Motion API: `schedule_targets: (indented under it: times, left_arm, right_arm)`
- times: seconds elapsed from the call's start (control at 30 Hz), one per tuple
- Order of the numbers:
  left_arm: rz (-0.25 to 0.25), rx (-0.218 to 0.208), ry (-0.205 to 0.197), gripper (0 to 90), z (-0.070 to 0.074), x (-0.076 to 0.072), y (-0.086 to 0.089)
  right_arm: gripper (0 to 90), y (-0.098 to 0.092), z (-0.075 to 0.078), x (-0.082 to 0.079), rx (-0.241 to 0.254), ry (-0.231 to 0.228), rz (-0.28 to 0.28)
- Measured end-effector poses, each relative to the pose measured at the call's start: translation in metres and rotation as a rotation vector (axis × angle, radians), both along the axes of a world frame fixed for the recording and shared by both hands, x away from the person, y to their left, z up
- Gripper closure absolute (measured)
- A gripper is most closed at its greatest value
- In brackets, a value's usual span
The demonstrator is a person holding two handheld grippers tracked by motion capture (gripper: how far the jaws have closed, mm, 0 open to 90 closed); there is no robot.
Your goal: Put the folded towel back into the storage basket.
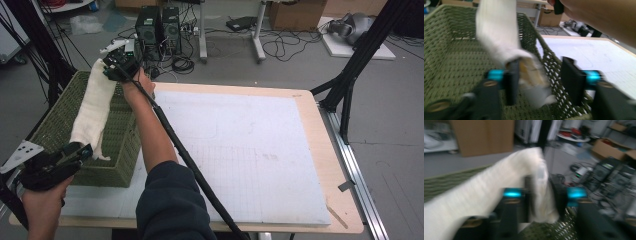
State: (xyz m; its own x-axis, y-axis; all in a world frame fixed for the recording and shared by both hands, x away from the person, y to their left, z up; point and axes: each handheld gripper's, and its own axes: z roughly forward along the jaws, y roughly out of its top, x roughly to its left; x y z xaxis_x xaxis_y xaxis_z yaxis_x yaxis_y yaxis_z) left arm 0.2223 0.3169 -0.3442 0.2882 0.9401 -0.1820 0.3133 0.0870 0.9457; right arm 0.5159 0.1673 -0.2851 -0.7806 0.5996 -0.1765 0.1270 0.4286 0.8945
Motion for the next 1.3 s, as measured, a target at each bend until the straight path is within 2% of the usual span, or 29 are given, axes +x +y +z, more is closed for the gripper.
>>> schedule_targets:
  times: [0.07,0.1,0.23,0.4,0.5,0.53,0.67,0.87,0.97,1.07,1.3]
  left_arm:
    - [0.030,0.009,-0.027,43.5,0.004,-0.003,0.002]
    - [0.033,0.007,-0.043,42.6,0.005,-0.005,0.003]
    - [0.025,-0.004,-0.083,39.4,0.008,-0.008,0.004]
    - [-0.001,-0.018,-0.114,30.4,0.009,-0.008,0.000]
    - [0.002,-0.003,-0.127,21.0,0.012,-0.009,-0.007]
    - [-0.008,0.002,-0.131,17.7,0.012,-0.009,-0.009]
    - [-0.041,0.005,-0.120,17.7,0.012,-0.007,-0.016]
    - [-0.113,0.012,-0.121,18.3,0.010,-0.003,-0.026]
    - [-0.150,0.021,-0.130,19.2,0.009,-0.001,-0.032]
    - [-0.184,0.030,-0.156,19.3,0.008,0.002,-0.038]
    - [-0.290,0.006,-0.167,19.2,0.007,0.012,-0.055]
  right_arm:
    - [39.7,0.000,-0.004,0.002,0.013,0.015,-0.036]
    - [39.1,-0.002,-0.005,0.002,0.024,0.028,-0.037]
    - [39.0,-0.015,-0.001,-0.002,0.051,0.028,-0.016]
    - [36.7,-0.046,0.004,-0.010,0.065,0.016,-0.017]
    - [35.3,-0.069,0.004,-0.016,0.070,0.028,-0.002]
    - [34.2,-0.077,0.004,-0.017,0.069,0.024,-0.002]
    - [29.4,-0.109,0.001,-0.023,0.089,0.056,-0.002]
    - [20.5,-0.147,0.002,-0.036,0.101,0.070,0.022]
    - [19.5,-0.164,0.002,-0.044,0.104,0.070,0.024]
    - [18.8,-0.181,0.001,-0.051,0.112,0.080,0.032]
    - [17.2,-0.221,0.001,-0.069,0.131,0.080,0.023]
